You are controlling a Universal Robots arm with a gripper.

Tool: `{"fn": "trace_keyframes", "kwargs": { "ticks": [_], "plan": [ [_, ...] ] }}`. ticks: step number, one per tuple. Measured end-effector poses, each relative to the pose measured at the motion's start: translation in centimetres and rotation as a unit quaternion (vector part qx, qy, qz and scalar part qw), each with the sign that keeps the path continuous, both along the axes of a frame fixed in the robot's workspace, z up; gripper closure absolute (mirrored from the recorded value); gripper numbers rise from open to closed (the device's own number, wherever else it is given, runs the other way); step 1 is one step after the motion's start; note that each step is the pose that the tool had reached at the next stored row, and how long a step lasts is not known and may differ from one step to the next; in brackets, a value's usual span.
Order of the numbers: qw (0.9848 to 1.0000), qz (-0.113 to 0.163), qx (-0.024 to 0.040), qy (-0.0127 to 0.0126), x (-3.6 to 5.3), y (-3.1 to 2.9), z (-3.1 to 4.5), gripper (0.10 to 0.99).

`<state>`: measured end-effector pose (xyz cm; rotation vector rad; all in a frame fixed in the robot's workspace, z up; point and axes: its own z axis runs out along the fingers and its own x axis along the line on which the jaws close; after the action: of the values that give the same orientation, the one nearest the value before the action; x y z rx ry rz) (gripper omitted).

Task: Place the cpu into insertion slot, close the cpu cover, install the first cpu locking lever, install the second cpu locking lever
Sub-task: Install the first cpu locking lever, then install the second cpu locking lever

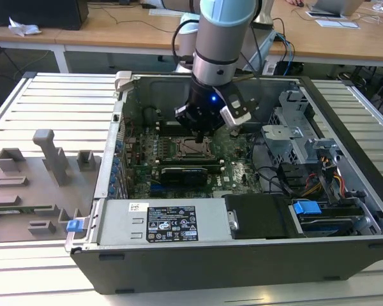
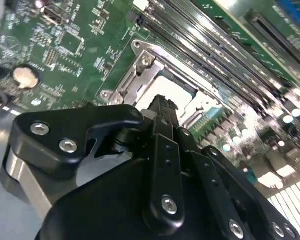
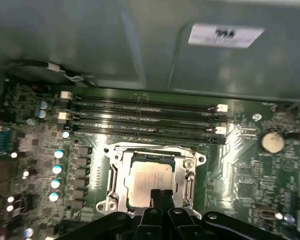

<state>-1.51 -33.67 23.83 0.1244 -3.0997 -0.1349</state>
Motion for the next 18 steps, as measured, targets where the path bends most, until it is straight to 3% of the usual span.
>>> {"fn": "trace_keyframes", "kwargs": {
  "ticks": [3, 7, 18],
  "plan": [
    [1.0000, 0.000, -0.0006, 0.0000, 0.00, 0.00, 1.90, 0.980],
    [1.0000, 0.000, -0.0006, 0.0000, 0.00, 0.00, 3.43, 0.980],
    [1.0000, 0.000, -0.0005, 0.0000, 0.00, 0.00, 3.51, 0.980]
  ]
}}
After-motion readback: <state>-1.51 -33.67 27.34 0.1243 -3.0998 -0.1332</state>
